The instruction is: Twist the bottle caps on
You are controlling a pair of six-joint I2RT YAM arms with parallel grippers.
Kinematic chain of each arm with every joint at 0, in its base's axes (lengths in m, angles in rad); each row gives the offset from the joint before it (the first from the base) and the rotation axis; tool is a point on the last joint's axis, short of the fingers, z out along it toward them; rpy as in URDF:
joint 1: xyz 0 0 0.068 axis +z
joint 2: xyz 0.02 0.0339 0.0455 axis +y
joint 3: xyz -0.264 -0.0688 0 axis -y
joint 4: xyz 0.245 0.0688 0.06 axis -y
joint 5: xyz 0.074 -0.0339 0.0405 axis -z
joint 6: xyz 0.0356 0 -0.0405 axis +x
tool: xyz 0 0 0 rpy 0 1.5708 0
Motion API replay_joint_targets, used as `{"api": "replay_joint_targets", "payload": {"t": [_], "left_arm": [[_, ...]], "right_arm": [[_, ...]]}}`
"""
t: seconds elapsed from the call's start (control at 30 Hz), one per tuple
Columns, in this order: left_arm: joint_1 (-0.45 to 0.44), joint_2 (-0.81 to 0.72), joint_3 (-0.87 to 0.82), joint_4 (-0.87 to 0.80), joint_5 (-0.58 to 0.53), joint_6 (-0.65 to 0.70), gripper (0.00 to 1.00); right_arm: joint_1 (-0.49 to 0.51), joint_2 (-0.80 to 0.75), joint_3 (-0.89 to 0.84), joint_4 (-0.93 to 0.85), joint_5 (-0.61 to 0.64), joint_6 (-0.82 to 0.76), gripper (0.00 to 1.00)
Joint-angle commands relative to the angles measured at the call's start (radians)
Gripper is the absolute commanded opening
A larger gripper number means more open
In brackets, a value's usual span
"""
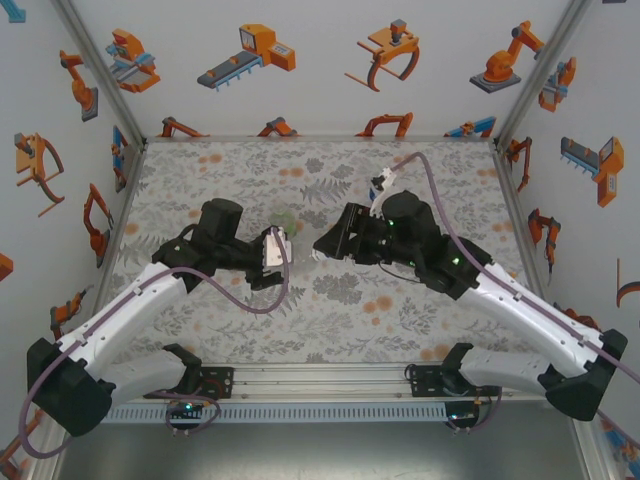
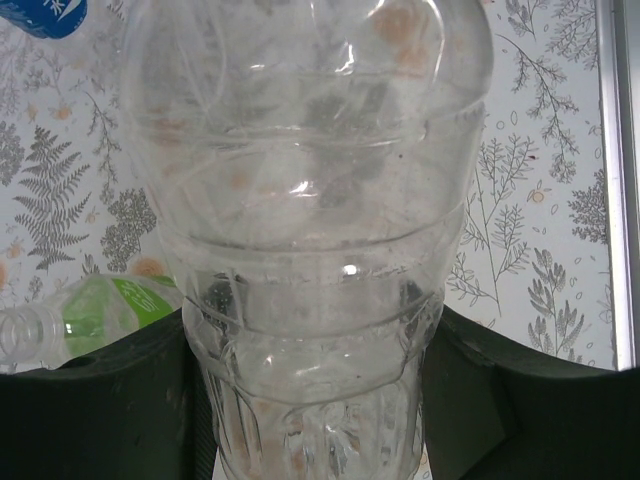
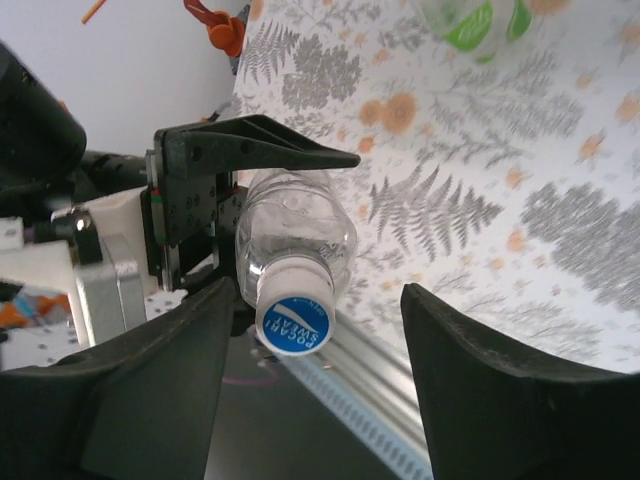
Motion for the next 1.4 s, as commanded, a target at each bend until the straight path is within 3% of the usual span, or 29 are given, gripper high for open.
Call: {"api": "replay_joint_targets", "payload": {"t": [0.0, 0.13, 0.3, 0.47, 0.57, 1.17, 1.37], "left_arm": [[-0.004, -0.005, 0.027, 0.020, 0.051, -0.008, 0.00], [-0.003, 0.000, 0.031, 0.000, 0.070, 0.009, 0.00], [-0.004, 0.002, 0.025, -0.005, 0.129, 0.030, 0.00], [-0.004, 0.012, 0.035, -0.027, 0.148, 0.044, 0.00], [-0.005, 0.015, 0.034, -0.028, 0.152, 0.045, 0.00], [-0.006, 0.014, 0.048, -0.060, 0.179, 0.061, 0.00], [-0.006, 0.016, 0.051, -0.059, 0.180, 0.061, 0.00]], "right_arm": [[-0.006, -0.044, 0.051, 0.001, 0.022, -0.308, 0.63], [-0.006, -0.066, 0.052, 0.040, -0.081, -0.576, 0.62], [-0.006, -0.083, 0.038, 0.059, -0.298, -0.959, 0.58], [-0.006, -0.095, -0.001, 0.064, -0.495, -1.251, 0.58], [-0.005, -0.099, -0.018, 0.063, -0.552, -1.353, 0.58], [-0.005, -0.074, -0.050, 0.087, -0.502, -1.386, 0.46], [-0.005, -0.069, -0.053, 0.085, -0.506, -1.381, 0.36]]}}
